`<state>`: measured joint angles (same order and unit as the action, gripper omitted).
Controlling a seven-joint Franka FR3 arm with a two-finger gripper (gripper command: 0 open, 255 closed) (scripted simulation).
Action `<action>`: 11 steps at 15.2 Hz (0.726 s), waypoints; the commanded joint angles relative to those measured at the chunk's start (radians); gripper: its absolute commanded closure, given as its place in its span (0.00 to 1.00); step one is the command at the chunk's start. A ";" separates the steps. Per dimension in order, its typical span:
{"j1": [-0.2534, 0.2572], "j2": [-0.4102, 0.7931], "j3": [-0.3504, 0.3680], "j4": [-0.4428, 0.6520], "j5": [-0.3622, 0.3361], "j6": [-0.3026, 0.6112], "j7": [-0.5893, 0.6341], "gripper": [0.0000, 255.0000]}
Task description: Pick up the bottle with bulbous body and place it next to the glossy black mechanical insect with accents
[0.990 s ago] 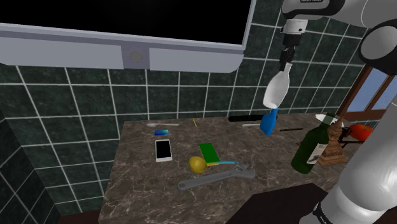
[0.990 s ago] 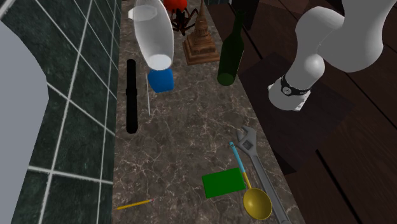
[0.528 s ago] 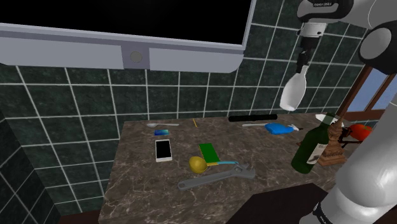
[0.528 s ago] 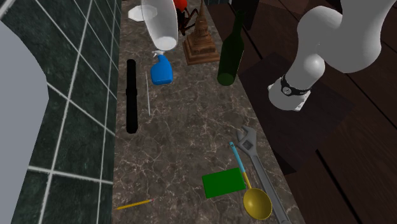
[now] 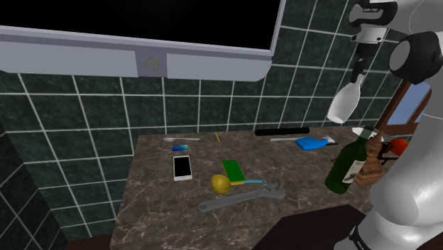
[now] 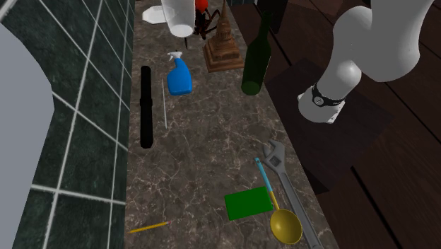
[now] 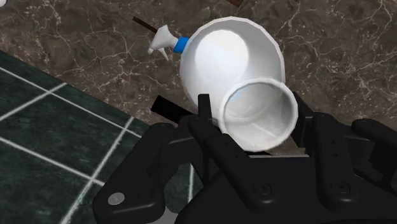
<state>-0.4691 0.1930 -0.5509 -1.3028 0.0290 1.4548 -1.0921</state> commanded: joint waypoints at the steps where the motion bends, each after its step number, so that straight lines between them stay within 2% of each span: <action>1: -0.043 0.041 -0.019 0.043 0.024 -0.005 -0.056 1.00; 4: -0.126 0.121 -0.043 0.142 0.073 -0.032 -0.144 1.00; 11: -0.094 0.071 -0.039 -0.022 0.044 0.087 -0.127 1.00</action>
<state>-0.5666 0.2684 -0.5904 -1.3076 0.0754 1.5281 -1.2220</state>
